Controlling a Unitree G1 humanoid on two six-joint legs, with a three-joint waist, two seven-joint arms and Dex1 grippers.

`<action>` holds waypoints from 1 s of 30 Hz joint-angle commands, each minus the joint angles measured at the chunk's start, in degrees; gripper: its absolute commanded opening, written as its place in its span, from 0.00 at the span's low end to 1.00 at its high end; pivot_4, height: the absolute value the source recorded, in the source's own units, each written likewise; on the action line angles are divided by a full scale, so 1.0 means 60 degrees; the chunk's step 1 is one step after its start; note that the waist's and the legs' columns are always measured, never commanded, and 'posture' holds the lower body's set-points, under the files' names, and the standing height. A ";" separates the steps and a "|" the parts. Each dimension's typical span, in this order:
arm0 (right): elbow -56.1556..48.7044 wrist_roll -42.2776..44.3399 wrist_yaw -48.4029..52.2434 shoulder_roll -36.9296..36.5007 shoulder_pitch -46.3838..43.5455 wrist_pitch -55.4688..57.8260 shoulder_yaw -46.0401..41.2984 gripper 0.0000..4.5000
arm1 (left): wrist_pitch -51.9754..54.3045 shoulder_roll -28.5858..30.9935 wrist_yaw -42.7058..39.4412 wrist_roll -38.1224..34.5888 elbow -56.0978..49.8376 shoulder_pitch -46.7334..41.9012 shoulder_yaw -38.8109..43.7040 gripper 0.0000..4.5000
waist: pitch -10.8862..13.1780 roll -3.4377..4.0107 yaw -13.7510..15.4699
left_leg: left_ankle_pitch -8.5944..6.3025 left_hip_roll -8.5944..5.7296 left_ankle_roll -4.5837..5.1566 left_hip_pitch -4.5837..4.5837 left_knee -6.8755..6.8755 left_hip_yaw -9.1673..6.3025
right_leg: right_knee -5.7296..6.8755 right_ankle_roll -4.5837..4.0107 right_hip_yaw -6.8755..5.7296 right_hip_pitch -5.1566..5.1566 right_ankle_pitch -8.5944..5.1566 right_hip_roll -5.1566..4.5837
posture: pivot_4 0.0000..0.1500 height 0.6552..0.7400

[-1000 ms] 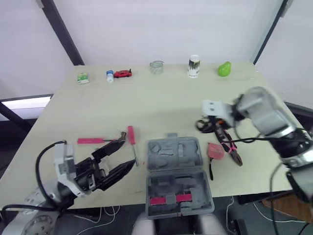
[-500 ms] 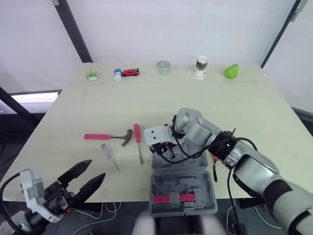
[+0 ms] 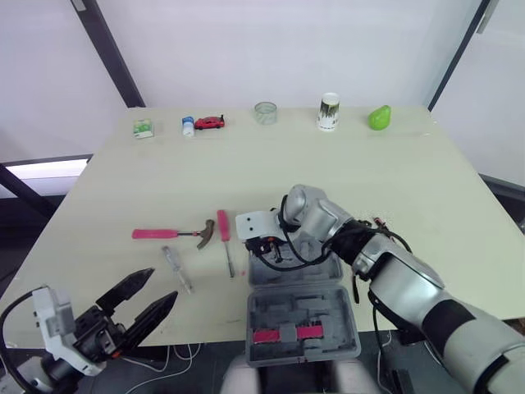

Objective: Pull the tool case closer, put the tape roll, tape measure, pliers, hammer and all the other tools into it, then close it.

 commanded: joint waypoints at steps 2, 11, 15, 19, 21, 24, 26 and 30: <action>0.0502 -0.0104 -0.0606 0.0220 -0.0381 -0.0560 -0.0595 0.32 | -0.0114 0.0070 0.0022 -0.0022 -0.0239 0.0025 0.0172 1.00 | 0.0000 0.0000 -0.0001 | -0.0001 0.0000 -0.0002 0.0000 0.0000 0.0001 | -0.0001 0.0000 0.0001 0.0000 0.0000 -0.0001 | 1.00 1.00; 0.0029 0.0374 -0.0093 0.0053 -0.0183 0.0011 -0.1549 0.59 | -0.0091 0.0092 0.0125 0.0043 -0.0153 -0.0233 0.0073 1.00 | 0.0002 0.0002 -0.0009 | -0.0003 0.0000 -0.0005 0.0000 0.0000 0.0000 | -0.0001 0.0001 0.0002 0.0000 0.0000 -0.0001 | 1.00 1.00; -0.0803 0.1006 0.0166 -0.0127 0.0282 0.0735 -0.2278 0.59 | -0.0076 0.0086 0.0141 0.0054 -0.0147 -0.0297 0.0041 1.00 | 0.0000 -0.0001 -0.0003 | -0.0004 0.0001 -0.0006 0.0000 -0.0001 -0.0002 | -0.0001 0.0001 0.0001 0.0001 0.0000 -0.0001 | 1.00 1.00; -0.1659 0.1989 -0.0396 -0.0143 0.1157 0.1064 -0.3506 0.59 | -0.0067 0.0046 0.0185 0.0056 -0.0163 -0.0343 -0.0020 1.00 | 0.0000 -0.0002 -0.0001 | -0.0004 0.0000 -0.0006 -0.0001 -0.0001 -0.0001 | -0.0003 0.0002 0.0001 0.0003 0.0001 -0.0002 | 1.00 1.00; -0.2020 0.2299 -0.0522 -0.0156 0.1604 0.1016 -0.3800 0.59 | -0.0058 0.0032 0.0214 0.0048 -0.0180 -0.0359 -0.0037 1.00 | 0.0000 -0.0002 -0.0004 | -0.0004 0.0000 -0.0006 -0.0001 0.0000 -0.0002 | -0.0001 0.0002 0.0003 0.0003 0.0001 -0.0001 | 1.00 1.00; -0.2368 0.2318 -0.0827 -0.0270 0.2241 0.0954 -0.3825 0.48 | -0.0046 0.0031 0.0250 0.0041 -0.0192 -0.0394 -0.0074 1.00 | 0.0001 -0.0001 -0.0010 | -0.0004 0.0000 -0.0006 -0.0001 -0.0001 -0.0002 | -0.0001 0.0004 0.0003 0.0003 0.0002 0.0000 | 1.00 1.00; -0.2481 0.2296 -0.1011 -0.0273 0.2486 0.0853 -0.3800 0.34 | -0.0038 0.0041 0.0260 0.0034 -0.0179 -0.0424 -0.0085 1.00 | -0.0001 -0.0004 -0.0012 | -0.0005 0.0000 -0.0006 0.0004 -0.0002 -0.0003 | 0.0001 0.0004 0.0002 0.0005 0.0002 0.0001 | 1.00 1.00; -0.2521 0.2379 -0.1556 -0.0058 0.2778 0.0581 -0.3920 0.25 | -0.0027 0.0069 0.0308 0.0023 -0.0202 -0.0472 -0.0156 1.00 | 0.0001 -0.0001 -0.0030 | -0.0005 0.0000 -0.0006 0.0002 -0.0003 -0.0001 | 0.0001 0.0004 0.0005 0.0003 0.0002 0.0002 | 1.00 1.00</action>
